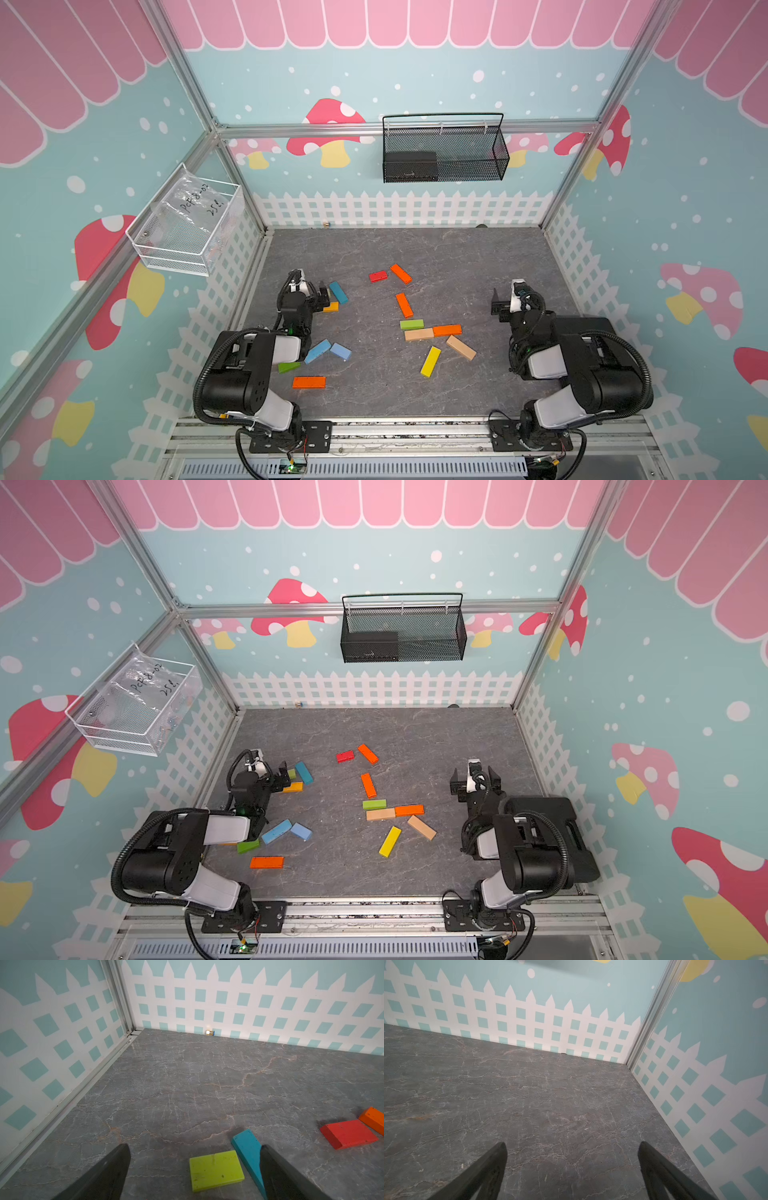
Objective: Assemble a giraffe with building blocks
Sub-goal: Pick up the building block from the center of the board.
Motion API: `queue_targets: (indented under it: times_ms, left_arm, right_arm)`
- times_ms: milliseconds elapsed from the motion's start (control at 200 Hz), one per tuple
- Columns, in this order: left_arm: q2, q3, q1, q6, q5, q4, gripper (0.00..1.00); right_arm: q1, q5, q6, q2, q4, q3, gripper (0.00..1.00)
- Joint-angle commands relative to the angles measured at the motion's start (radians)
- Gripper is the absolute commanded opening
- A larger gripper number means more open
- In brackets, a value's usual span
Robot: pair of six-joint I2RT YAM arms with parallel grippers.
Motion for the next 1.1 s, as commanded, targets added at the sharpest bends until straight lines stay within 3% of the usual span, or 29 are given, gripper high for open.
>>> queue_targets:
  times_ms: [0,846,891,986,1091]
  left_arm:
    - [-0.004,0.019,0.002,0.021,0.015,0.001,0.99]
    - [-0.005,0.018,0.009,0.017,0.024,0.001,0.97]
    - [-0.018,0.015,0.001,0.010,-0.020,0.008,0.96]
    - [-0.180,0.071,-0.044,0.014,-0.162,-0.222,0.96]
    - [-0.338,0.203,-0.078,-0.109,-0.289,-0.545,0.96]
  right_arm:
    - [-0.002,-0.010,0.007,0.002,0.017,0.013,1.00]
    - [-0.012,-0.025,0.017,0.001,0.008,0.018,1.00]
    - [-0.011,-0.023,0.015,0.000,0.010,0.015,1.00]
    - [-0.004,0.070,0.038,-0.047,-0.017,0.012,1.00]
    - [-0.001,0.167,0.107,-0.194,-0.384,0.136,0.97]
